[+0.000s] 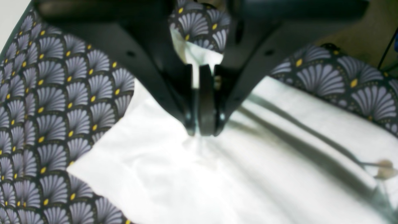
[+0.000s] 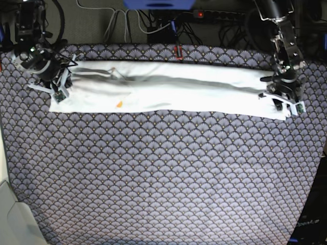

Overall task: Fold the T-shirt properly
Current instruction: 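Release the strip end with the left gripper and raise it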

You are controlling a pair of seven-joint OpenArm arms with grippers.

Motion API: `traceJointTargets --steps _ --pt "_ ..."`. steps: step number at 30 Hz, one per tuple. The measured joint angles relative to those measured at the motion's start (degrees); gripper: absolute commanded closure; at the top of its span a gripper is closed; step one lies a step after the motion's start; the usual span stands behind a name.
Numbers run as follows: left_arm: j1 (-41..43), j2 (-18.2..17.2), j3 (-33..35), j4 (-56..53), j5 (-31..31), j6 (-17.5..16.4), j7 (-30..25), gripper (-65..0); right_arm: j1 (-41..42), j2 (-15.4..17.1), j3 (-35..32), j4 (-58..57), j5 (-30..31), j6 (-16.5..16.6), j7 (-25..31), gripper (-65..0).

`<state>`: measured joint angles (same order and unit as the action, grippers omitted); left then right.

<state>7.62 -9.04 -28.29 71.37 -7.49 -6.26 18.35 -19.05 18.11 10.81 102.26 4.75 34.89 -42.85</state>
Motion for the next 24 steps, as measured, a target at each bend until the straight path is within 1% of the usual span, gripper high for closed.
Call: traceJointTargets --steps 3,5,7,9,15,18,20,24 --pt "0.17 -1.31 0.00 -0.90 -2.86 -0.85 -0.37 -18.5 0.09 0.00 0.00 0.00 0.00 0.00 0.00 0.0" --pt "0.20 -1.62 0.02 -1.01 -3.58 -1.07 0.00 -16.7 0.11 0.00 0.00 0.00 -0.02 0.00 0.02 0.0" --pt "0.20 -1.73 0.02 -1.05 -3.78 -1.03 -0.04 -10.0 0.09 0.00 0.00 0.00 0.00 0.00 0.00 0.0" --pt "0.17 -1.75 0.02 -1.07 -4.17 -1.03 -0.04 -0.6 0.11 0.00 0.00 0.00 0.00 0.00 0.02 0.0" --pt "0.20 -1.64 0.02 -0.55 -4.15 -0.85 0.50 -0.6 0.09 0.00 0.00 0.00 0.00 0.00 0.00 0.0" --pt "1.33 -1.01 0.17 3.63 -3.21 -0.20 4.79 -0.6 0.09 0.00 0.00 0.00 -0.02 0.00 -0.02 0.0" --pt "4.00 0.61 0.24 7.63 -2.86 0.39 5.68 -0.6 0.11 0.00 0.00 0.00 -0.04 0.00 -0.04 0.0" --pt "7.74 3.13 0.33 14.95 -1.68 0.50 10.36 -0.6 0.07 0.00 -0.07 0.00 -0.04 0.00 -0.09 0.0"
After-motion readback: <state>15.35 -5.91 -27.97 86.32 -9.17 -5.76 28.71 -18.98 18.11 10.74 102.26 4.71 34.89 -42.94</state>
